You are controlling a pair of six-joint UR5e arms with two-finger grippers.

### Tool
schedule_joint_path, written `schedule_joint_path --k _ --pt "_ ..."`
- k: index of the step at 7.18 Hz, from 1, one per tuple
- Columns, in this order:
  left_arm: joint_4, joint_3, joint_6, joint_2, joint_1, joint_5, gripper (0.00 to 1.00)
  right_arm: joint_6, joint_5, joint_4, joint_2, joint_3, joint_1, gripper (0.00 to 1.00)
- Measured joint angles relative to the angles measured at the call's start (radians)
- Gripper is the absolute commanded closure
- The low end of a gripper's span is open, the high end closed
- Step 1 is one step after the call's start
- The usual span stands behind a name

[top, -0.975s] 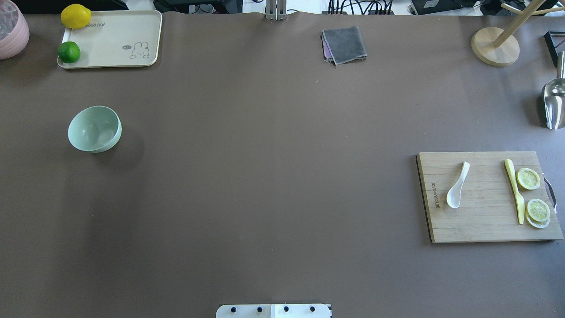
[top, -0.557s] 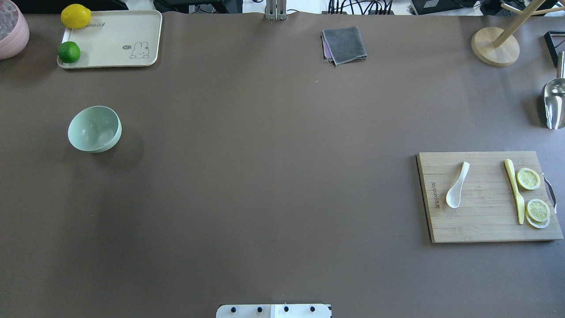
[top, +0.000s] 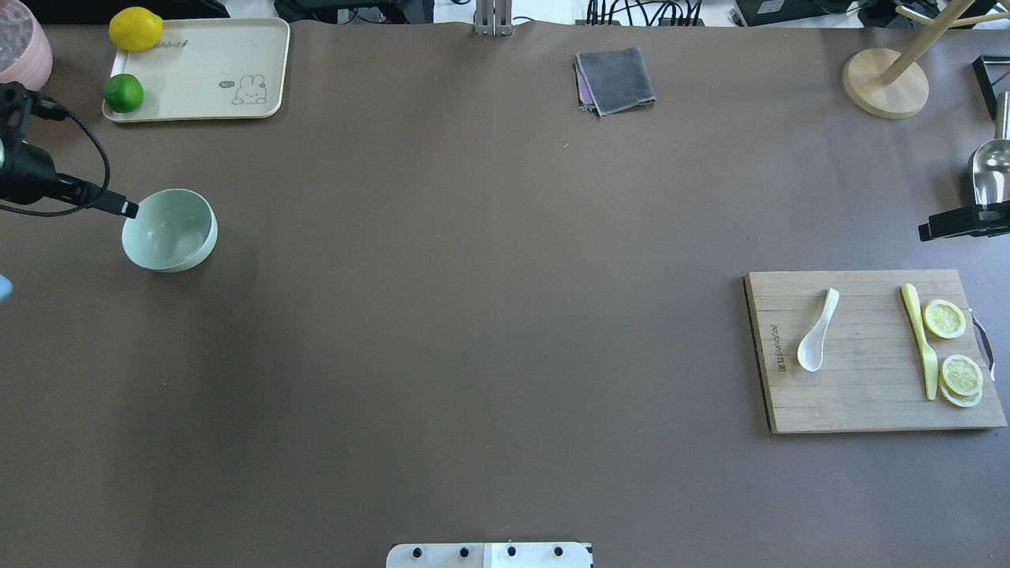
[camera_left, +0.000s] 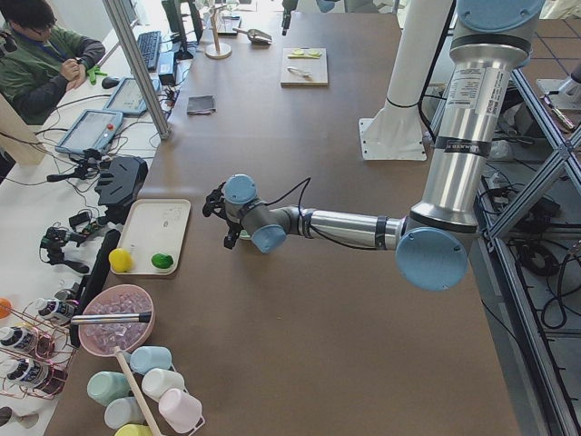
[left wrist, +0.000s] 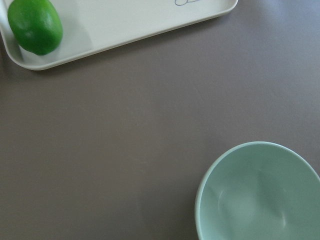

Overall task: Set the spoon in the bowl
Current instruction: 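Reach the left gripper to the pale green bowl and grip its rim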

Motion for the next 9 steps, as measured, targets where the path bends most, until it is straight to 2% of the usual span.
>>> schedule_joint_path --k 1,2,5,7,9 --pt "-0.053 0.037 -0.016 -0.003 0.031 0.031 0.66 0.001 0.000 0.004 -0.002 0.000 -0.001 0.00" --pt "-0.092 0.065 -0.021 -0.004 0.046 0.046 0.99 0.001 0.000 0.007 -0.004 0.000 -0.002 0.00" --pt "-0.113 0.057 -0.070 -0.024 0.055 0.047 1.00 0.001 0.000 0.010 -0.004 0.000 -0.002 0.00" --pt "-0.112 0.042 -0.225 -0.091 0.079 0.048 1.00 0.001 0.000 0.011 -0.005 0.001 -0.002 0.00" --pt "-0.098 0.007 -0.430 -0.186 0.178 0.091 1.00 0.002 0.002 0.012 -0.005 0.002 -0.002 0.00"
